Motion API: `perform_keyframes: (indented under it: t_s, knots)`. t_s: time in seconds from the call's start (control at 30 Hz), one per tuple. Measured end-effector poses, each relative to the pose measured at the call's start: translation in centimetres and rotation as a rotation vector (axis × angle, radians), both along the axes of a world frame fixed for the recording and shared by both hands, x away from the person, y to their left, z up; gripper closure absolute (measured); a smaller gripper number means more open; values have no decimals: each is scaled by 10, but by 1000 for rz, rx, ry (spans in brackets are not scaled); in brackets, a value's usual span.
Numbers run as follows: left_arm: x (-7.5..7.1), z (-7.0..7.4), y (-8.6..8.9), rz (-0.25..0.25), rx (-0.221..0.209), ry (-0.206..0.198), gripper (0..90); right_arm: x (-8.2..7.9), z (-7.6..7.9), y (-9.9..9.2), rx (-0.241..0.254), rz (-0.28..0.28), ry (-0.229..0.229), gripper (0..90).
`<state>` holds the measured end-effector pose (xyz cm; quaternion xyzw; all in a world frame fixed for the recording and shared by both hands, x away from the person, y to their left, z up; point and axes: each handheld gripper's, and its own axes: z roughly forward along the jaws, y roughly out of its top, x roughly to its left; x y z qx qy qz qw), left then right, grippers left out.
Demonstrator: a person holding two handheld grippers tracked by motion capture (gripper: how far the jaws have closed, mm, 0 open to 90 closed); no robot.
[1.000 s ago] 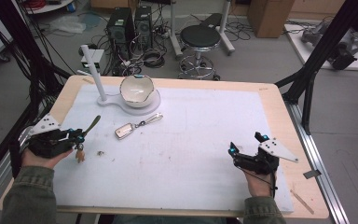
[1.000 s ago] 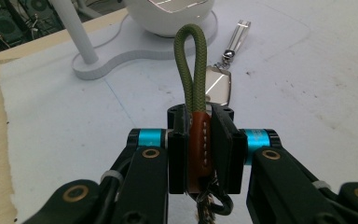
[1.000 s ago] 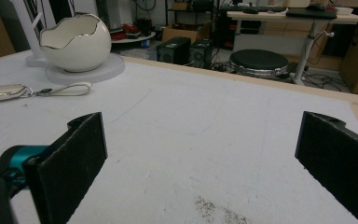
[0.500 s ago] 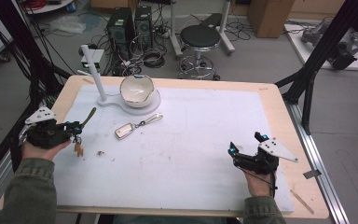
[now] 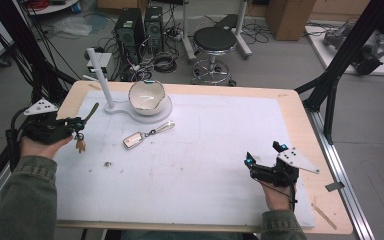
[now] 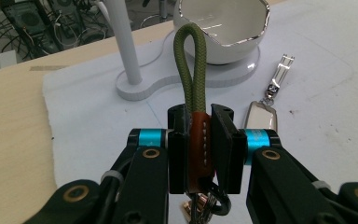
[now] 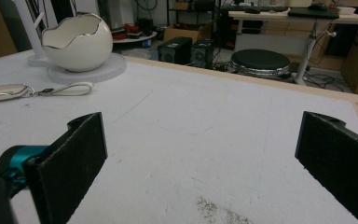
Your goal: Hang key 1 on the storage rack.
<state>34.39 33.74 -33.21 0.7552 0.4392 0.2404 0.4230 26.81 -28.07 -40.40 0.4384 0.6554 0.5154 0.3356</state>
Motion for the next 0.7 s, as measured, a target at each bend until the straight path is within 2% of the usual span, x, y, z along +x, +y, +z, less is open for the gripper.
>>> perform_keyframes:
  t_s: [0.1, 0.17, 0.27, 0.37, 0.43, 0.57, 0.7]
  knots:
    - [7, 6, 5, 3, -10, 7, 770, 0, 0, -1, -2, -2, -4, 9]
    - [14, 12, 9, 3, -42, 19, 770, -1, 0, -1, -3, -2, -3, 9]
    - [24, 18, 11, -2, -8, 47, 770, -1, 0, -1, 1, -4, -3, 9]
    - [29, 21, 13, 3, -13, 56, 771, -2, 0, -2, -2, -5, -4, 9]
    - [36, 25, 15, 20, 3, 61, 771, -2, 0, -2, -4, -3, -3, 9]
    - [45, 27, 20, 39, -4, 68, 771, -3, 0, -2, -5, -5, -4, 9]
    - [55, 28, 28, 70, 10, 83, 771, -4, 0, -3, -1, -8, -3, 9]
